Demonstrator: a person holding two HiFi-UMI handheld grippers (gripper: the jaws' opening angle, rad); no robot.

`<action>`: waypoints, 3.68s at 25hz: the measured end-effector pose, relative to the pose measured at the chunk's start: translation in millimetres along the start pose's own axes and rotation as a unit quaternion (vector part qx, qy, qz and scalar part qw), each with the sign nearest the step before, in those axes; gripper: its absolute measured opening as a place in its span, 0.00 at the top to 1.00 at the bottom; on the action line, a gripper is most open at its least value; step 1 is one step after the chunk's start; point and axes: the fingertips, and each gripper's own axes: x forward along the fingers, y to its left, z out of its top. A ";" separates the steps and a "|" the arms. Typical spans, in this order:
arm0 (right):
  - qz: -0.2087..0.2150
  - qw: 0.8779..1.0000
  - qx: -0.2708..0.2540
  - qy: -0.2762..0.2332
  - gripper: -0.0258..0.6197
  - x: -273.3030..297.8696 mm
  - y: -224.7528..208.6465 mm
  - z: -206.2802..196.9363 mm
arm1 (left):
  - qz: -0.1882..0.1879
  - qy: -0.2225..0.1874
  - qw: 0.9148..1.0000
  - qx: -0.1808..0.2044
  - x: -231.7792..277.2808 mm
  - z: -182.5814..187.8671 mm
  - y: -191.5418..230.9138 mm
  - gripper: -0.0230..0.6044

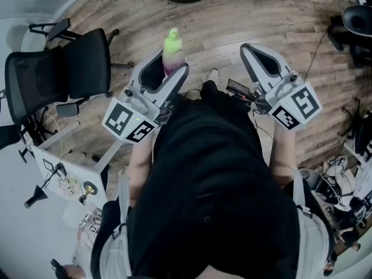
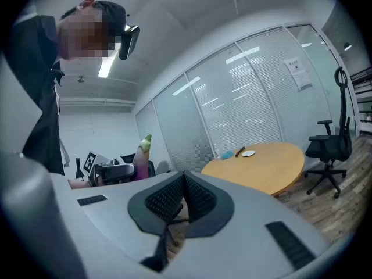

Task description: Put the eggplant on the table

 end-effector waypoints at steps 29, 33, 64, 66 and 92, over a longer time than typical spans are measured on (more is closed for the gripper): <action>-0.010 0.999 0.039 0.004 0.93 -51.3 -65.0 -6.1 | 0.011 0.024 1.000 -0.001 71.2 -21.2 -21.0 0.59; -0.028 0.999 0.041 0.000 0.93 -49.7 -73.5 -2.0 | 0.001 0.025 1.000 -0.002 81.8 -18.7 -11.8 0.59; -0.121 0.993 0.009 -0.011 0.93 55.4 -260.7 97.4 | -0.053 0.002 0.999 0.004 284.4 57.1 150.8 0.59; -0.130 0.991 0.013 -0.015 0.93 56.9 -268.7 101.9 | -0.056 0.007 0.998 0.002 290.5 59.2 157.0 0.59; -0.019 1.000 0.004 0.007 0.93 97.4 -468.7 177.8 | 0.082 -0.034 0.996 0.027 440.7 96.3 198.7 0.59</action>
